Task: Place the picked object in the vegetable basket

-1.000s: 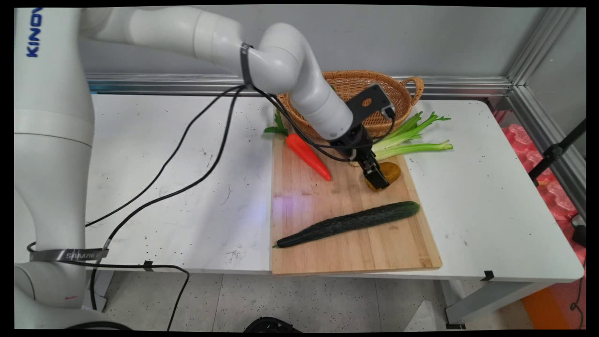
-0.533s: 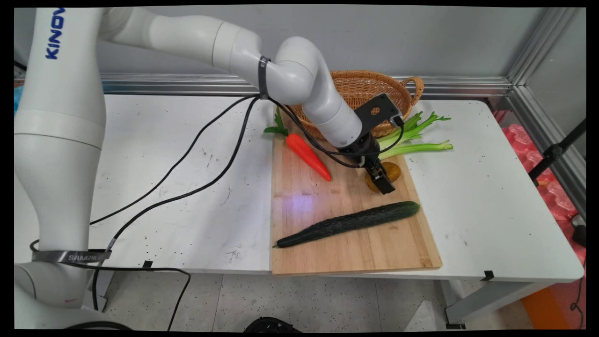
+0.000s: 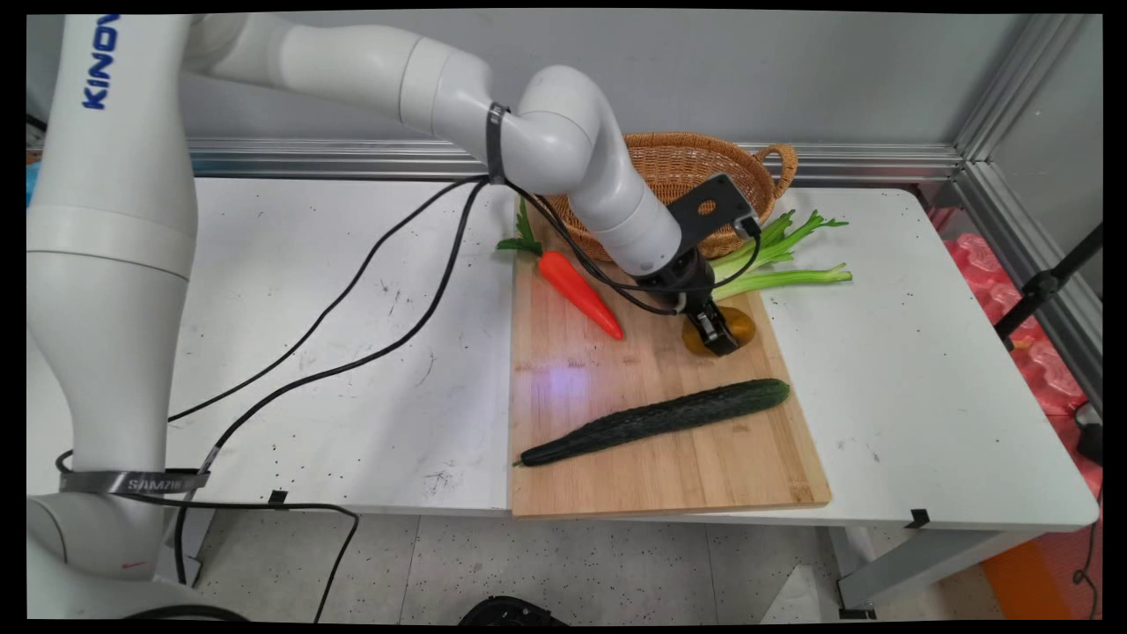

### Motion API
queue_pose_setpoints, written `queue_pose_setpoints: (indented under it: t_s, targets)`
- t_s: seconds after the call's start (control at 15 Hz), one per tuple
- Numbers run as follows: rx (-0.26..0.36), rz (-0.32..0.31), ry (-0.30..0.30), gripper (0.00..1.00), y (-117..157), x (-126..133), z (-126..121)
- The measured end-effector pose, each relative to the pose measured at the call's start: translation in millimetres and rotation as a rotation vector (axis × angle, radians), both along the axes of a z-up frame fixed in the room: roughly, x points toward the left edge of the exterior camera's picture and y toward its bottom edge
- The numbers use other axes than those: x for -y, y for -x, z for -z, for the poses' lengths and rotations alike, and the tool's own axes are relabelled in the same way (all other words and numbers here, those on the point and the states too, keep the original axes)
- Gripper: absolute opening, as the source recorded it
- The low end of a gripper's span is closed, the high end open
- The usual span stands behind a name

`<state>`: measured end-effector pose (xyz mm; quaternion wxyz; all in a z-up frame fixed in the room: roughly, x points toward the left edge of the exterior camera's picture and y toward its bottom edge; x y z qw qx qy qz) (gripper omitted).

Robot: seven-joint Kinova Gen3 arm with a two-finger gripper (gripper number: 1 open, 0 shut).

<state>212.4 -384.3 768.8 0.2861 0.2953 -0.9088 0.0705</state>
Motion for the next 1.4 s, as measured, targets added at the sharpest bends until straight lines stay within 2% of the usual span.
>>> queue_pose_setpoints:
  t_s: [0.33, 0.87, 1.13, 1.4]
  targets:
    - [0.007, 0.022, 0.021, 0.00, -11, -10, -34]
    - [0.020, 0.111, 0.047, 0.00, -38, -30, -123]
    - [0.038, 0.152, 0.066, 0.00, -59, -26, -159]
    - [0.073, 0.168, 0.098, 0.00, -86, -6, -186]
